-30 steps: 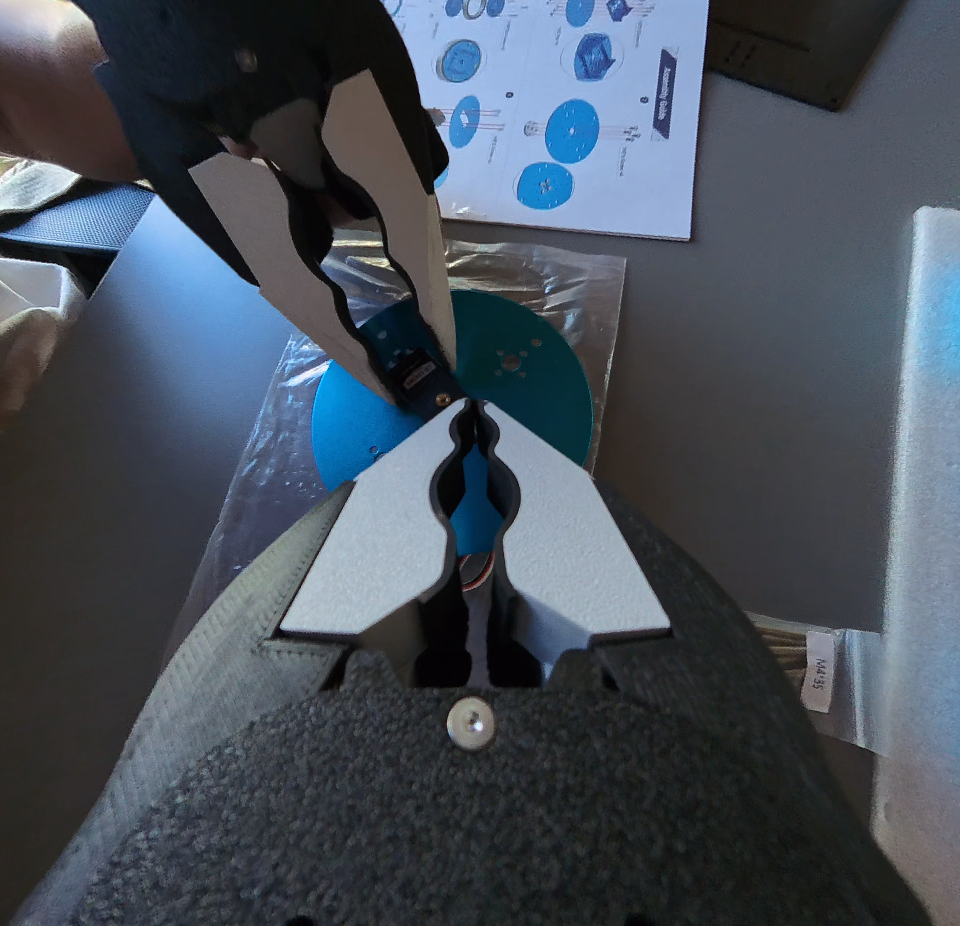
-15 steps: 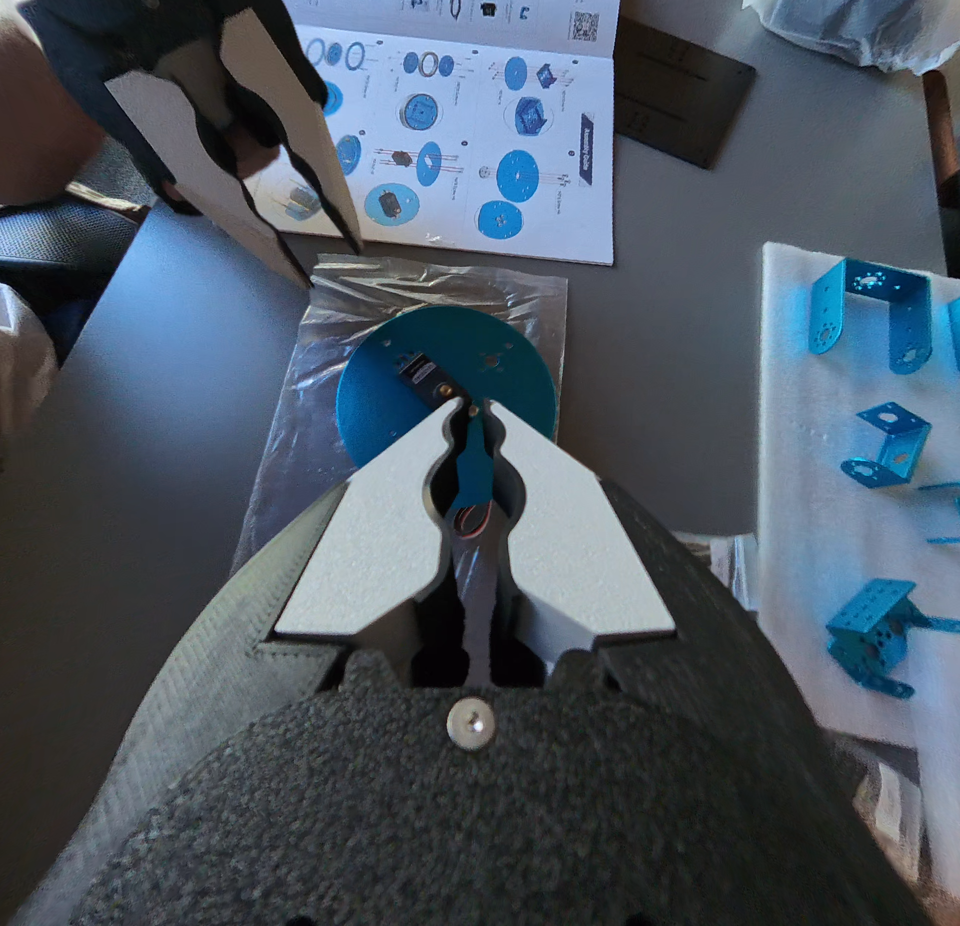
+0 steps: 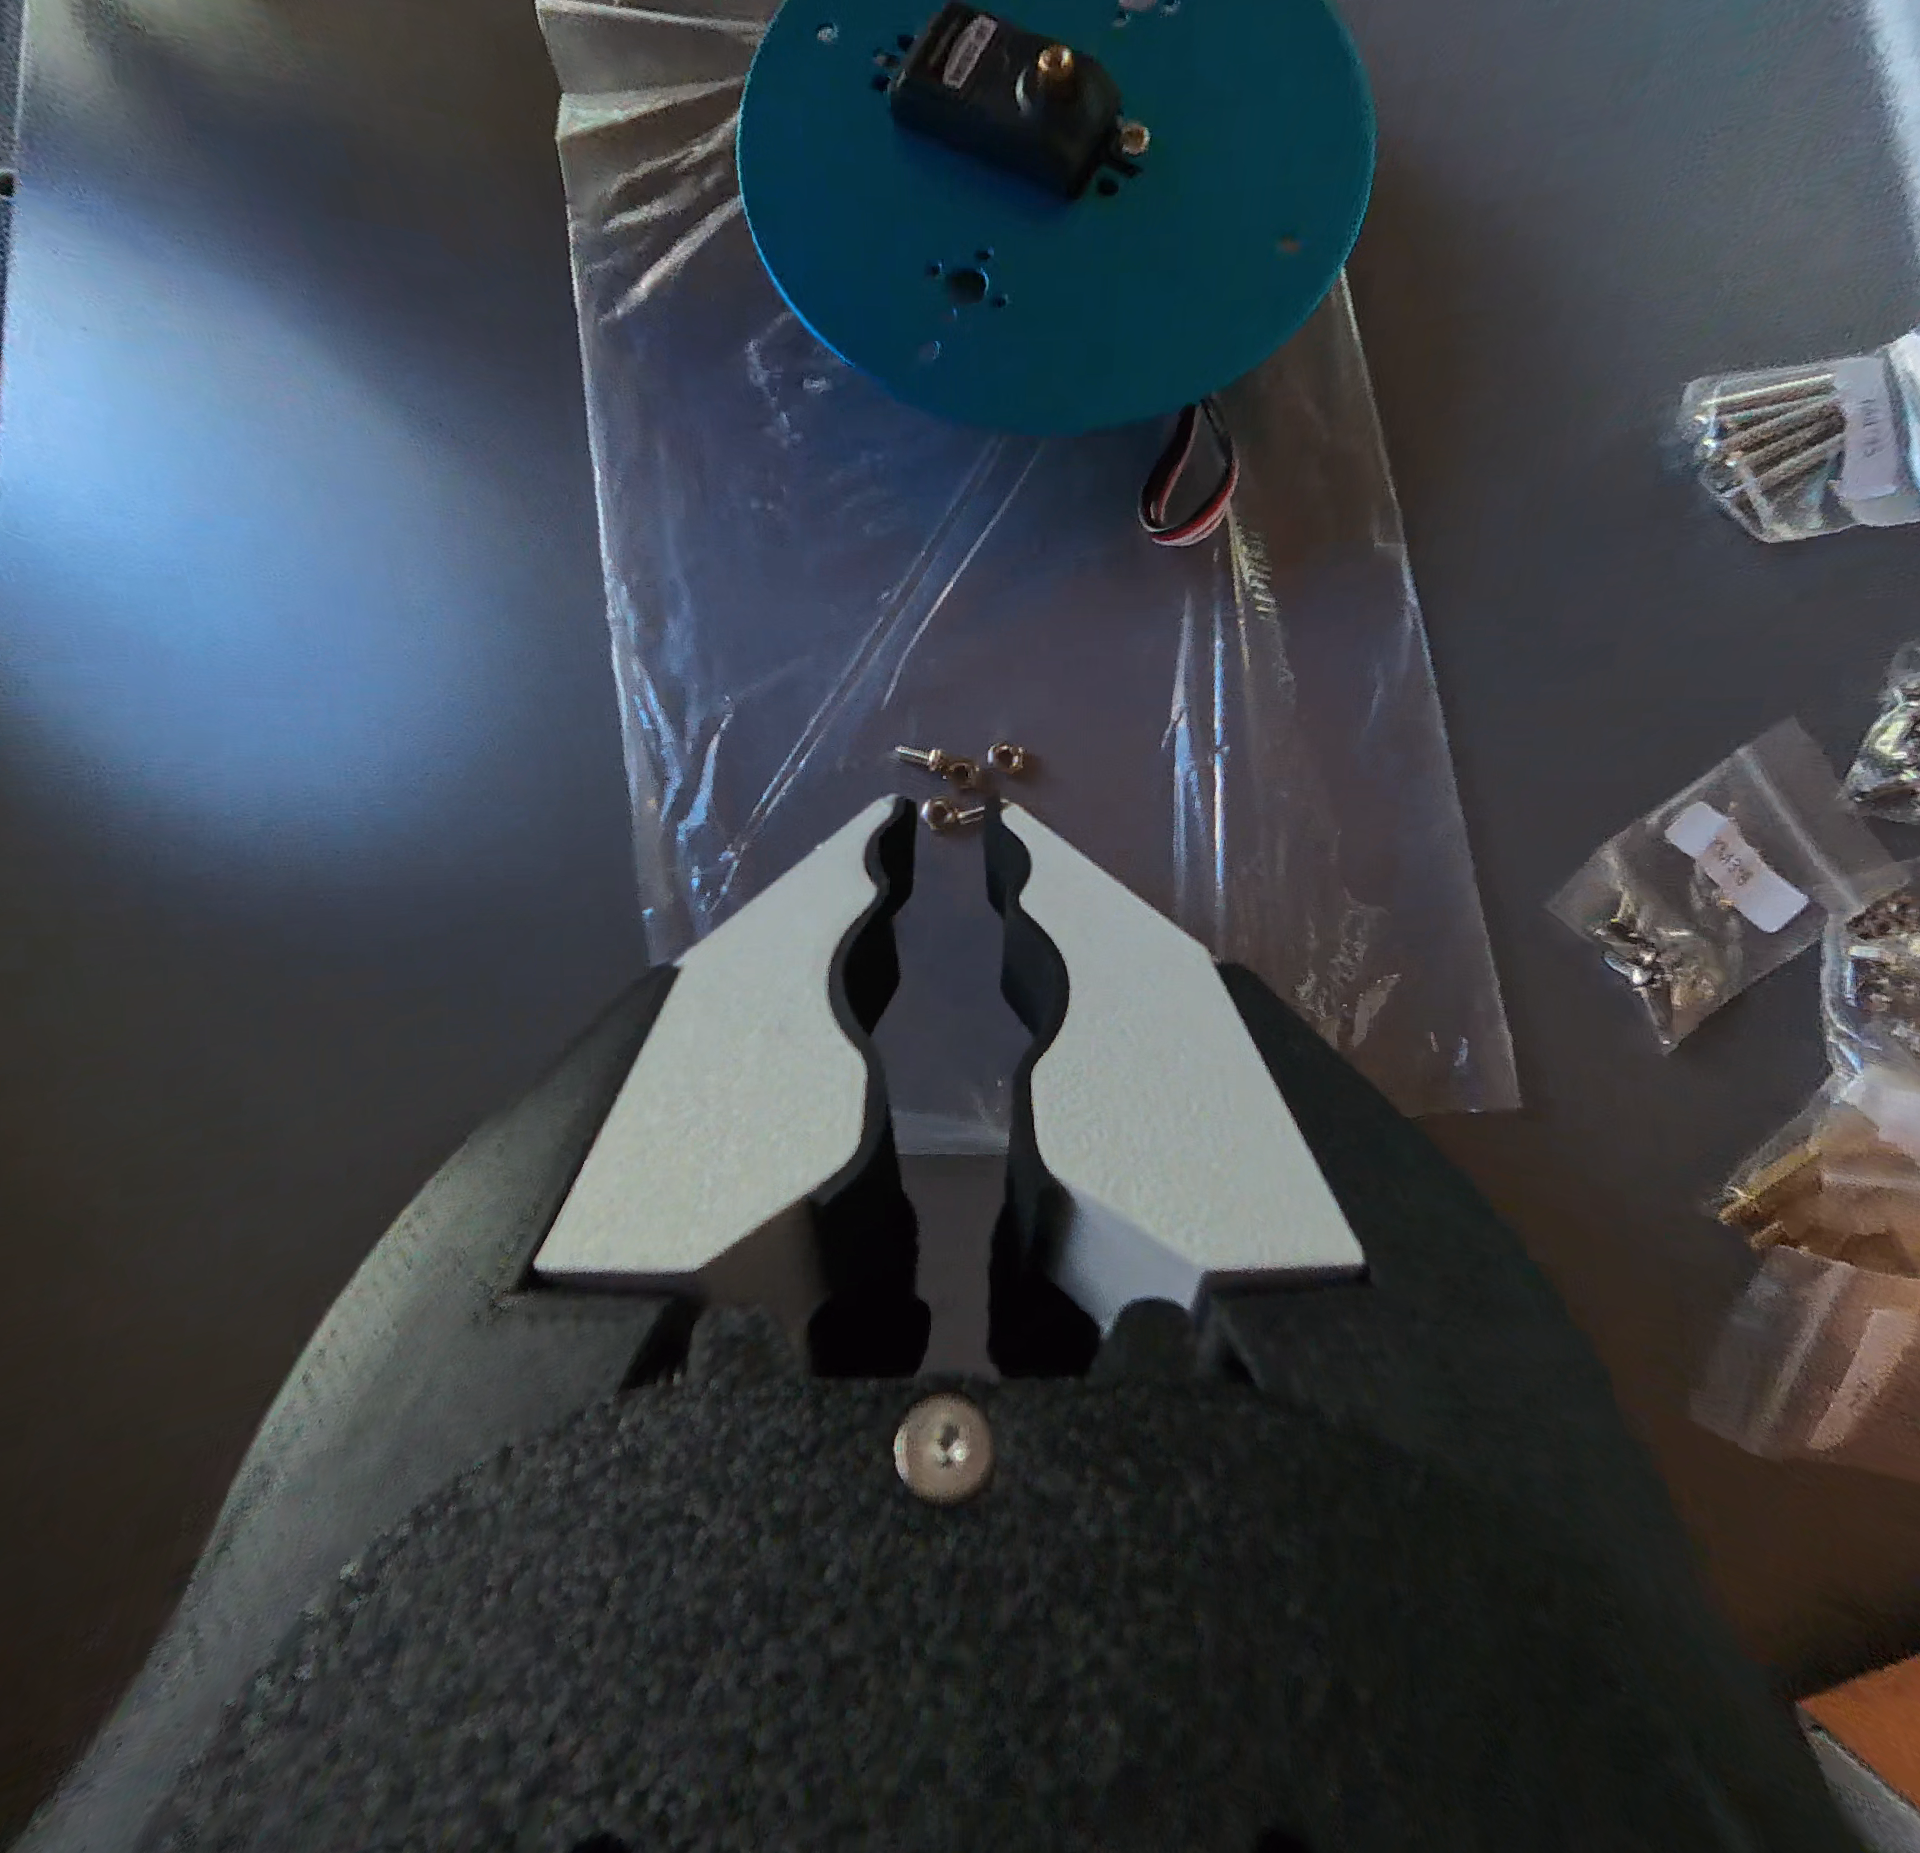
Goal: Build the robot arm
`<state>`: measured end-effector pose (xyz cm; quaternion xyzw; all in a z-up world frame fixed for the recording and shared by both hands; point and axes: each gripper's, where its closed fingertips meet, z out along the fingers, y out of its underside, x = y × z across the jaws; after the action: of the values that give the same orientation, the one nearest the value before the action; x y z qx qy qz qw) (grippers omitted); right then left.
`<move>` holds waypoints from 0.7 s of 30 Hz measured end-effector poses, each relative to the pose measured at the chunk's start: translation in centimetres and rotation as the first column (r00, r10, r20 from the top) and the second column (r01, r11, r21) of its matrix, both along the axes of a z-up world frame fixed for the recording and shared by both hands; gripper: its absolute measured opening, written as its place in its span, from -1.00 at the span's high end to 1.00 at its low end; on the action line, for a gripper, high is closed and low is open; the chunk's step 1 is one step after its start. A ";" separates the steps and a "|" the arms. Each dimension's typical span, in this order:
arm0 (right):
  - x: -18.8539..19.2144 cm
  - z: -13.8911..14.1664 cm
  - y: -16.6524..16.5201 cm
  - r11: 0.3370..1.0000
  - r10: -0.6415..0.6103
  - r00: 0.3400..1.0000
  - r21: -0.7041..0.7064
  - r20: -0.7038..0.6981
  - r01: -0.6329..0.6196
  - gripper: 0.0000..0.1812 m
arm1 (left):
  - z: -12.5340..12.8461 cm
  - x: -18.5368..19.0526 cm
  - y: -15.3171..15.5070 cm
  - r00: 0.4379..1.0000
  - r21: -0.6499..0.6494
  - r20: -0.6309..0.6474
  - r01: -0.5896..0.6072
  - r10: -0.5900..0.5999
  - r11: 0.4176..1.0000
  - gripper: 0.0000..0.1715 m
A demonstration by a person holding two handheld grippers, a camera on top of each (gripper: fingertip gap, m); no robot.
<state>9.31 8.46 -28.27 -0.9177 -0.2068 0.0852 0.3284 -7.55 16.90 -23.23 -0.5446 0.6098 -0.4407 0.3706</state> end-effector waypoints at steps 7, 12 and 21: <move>-1.2 -0.4 -1.3 0.993 0.080 0.981 -0.074 -0.179 -0.094 0.87 | 0.3 0.2 -1.6 0.999 -0.006 0.010 0.044 -0.044 0.999 0.67; -2.3 -0.5 -2.1 0.989 0.132 0.989 -0.063 -0.061 -0.136 0.88 | 0.5 0.1 -1.5 0.999 0.012 0.007 0.036 -0.036 0.999 0.68; -2.4 -1.8 -1.6 0.985 0.114 0.993 -0.130 0.020 -0.110 0.94 | 0.5 0.3 -2.5 0.999 0.012 -0.003 0.049 -0.049 0.999 0.68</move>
<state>6.88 6.91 -30.05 -0.9249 -0.2566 0.1043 0.2605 -7.21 14.37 -22.74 -0.5279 0.6261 -0.4451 0.3622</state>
